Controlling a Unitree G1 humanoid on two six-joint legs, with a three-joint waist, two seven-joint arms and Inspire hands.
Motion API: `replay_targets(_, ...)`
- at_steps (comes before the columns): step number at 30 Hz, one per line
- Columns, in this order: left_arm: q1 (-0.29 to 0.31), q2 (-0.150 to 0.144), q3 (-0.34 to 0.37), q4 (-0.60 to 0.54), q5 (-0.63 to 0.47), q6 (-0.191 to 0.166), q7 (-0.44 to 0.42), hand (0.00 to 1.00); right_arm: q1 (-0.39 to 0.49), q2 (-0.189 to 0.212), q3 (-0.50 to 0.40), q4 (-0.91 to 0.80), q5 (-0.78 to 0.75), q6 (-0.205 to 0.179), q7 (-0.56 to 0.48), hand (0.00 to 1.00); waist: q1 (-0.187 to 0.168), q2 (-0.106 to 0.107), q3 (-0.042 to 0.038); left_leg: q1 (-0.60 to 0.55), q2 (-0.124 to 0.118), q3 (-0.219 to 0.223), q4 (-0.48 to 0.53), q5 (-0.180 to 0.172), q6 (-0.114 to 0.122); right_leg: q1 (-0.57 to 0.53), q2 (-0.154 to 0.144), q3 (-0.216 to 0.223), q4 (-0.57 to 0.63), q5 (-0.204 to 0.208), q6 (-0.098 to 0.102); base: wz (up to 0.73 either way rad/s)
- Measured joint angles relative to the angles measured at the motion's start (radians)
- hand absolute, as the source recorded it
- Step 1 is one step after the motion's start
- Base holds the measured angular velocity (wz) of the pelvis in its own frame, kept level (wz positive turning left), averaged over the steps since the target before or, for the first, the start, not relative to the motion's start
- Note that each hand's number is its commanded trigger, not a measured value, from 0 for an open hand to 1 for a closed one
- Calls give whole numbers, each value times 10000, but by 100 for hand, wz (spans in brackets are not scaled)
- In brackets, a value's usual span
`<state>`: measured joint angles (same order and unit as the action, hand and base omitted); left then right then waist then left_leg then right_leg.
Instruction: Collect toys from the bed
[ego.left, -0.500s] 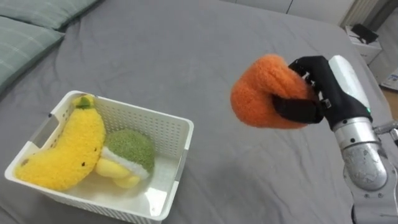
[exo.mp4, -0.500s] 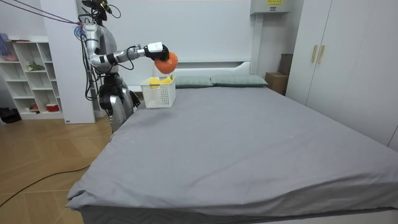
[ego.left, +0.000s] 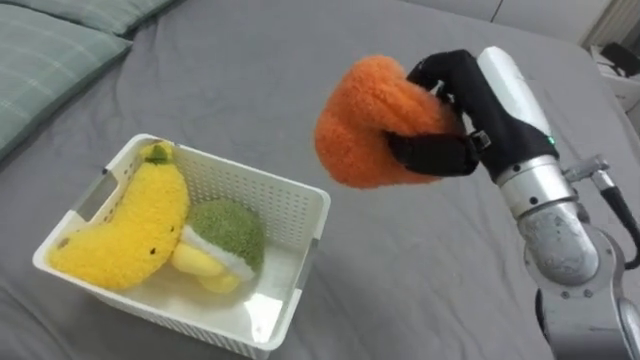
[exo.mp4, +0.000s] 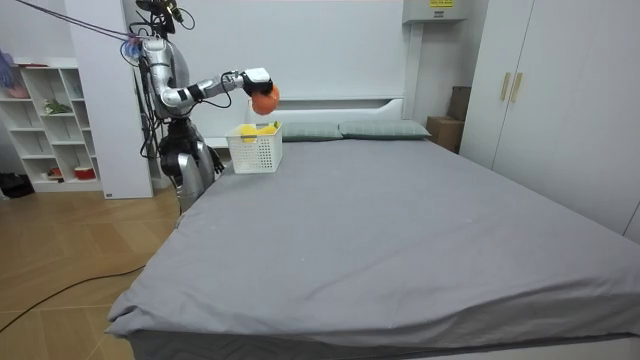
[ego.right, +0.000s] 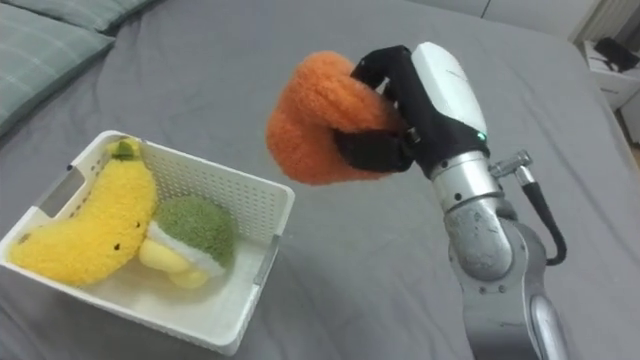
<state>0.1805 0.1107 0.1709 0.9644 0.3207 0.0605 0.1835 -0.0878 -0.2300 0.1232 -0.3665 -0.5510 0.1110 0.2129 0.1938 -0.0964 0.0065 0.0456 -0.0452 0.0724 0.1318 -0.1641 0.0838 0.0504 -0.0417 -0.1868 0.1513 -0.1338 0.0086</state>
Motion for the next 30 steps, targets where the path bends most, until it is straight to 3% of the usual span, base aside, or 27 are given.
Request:
replay_targets(2, -23, 14, -14, 3, -16, 6, 12, 0, -43, 5, 252, 1, -1, 18, 126, 100, 89, -25, -13, -2, -3, -47, 0, 0, 0, 1, -4, -40, -7, 0, 0, 7)
replay_targets(3, -26, 54, -71, 34, -28, 8, 12, 0, -158, 35, 523, 2, -6, 128, 206, 87, 104, -32, -10, -8, -3, -76, -1, 1, 0, 3, -2, -59, -8, -1, 0, 7)
replay_targets(4, -37, 84, -125, 65, -28, 8, 10, 0, -205, 72, 636, 2, -6, 136, 261, 63, 121, -41, -14, -8, -1, -78, -1, 1, -1, 4, -2, -65, -8, -2, 0, 4)
replay_targets(6, -141, 158, -298, 152, -21, 9, -1, 0, -446, 240, 1054, 4, -9, 138, 458, 40, 238, -85, -2, -25, -5, -115, -3, 1, -1, 8, -6, -104, -8, -2, 1, 4)
replay_targets(7, -184, 159, -314, 149, -20, 7, -7, 0, -501, 277, 1112, 4, -11, 138, 520, 20, 273, -108, 8, -31, -9, -136, -3, 1, -1, 8, -8, -115, -8, -2, 1, 9)
replay_targets(8, -283, 161, -334, 150, -9, 5, -20, 0, -539, 366, 1208, 4, -12, 138, 571, 7, 331, -170, 16, -58, -15, -196, 3, 2, 0, 7, -14, -166, -8, -1, 1, 11)
replay_targets(9, -343, 169, -360, 150, -4, 4, -40, 0, -539, 454, 1326, 4, -13, 154, 639, 0, 402, -212, 16, -84, -17, -231, 16, 2, 0, 7, -18, -219, -8, -1, 1, 11)
replay_targets(13, -482, 164, -420, 149, -4, 5, -195, 0, -556, 629, 1531, 4, -48, 211, 903, 0, 621, -384, 58, -161, -30, -299, 39, 2, 3, 1, -43, -377, -6, 1, 2, 7)
replay_targets(21, -496, 247, -528, 149, 1, 31, -191, 0, -566, 685, 1808, 380, -95, 222, 1028, 0, 840, -345, 86, -207, -53, -479, 46, 7, 12, 14, -69, -588, -15, 5, 10, 6)
replay_targets(30, -464, 238, -523, 157, -9, 48, -166, 0, -547, 671, 1809, 484, -129, 229, 1027, 0, 855, -335, 94, -191, -51, -478, 44, 7, 12, 22, -69, -590, -18, 5, 10, 0)
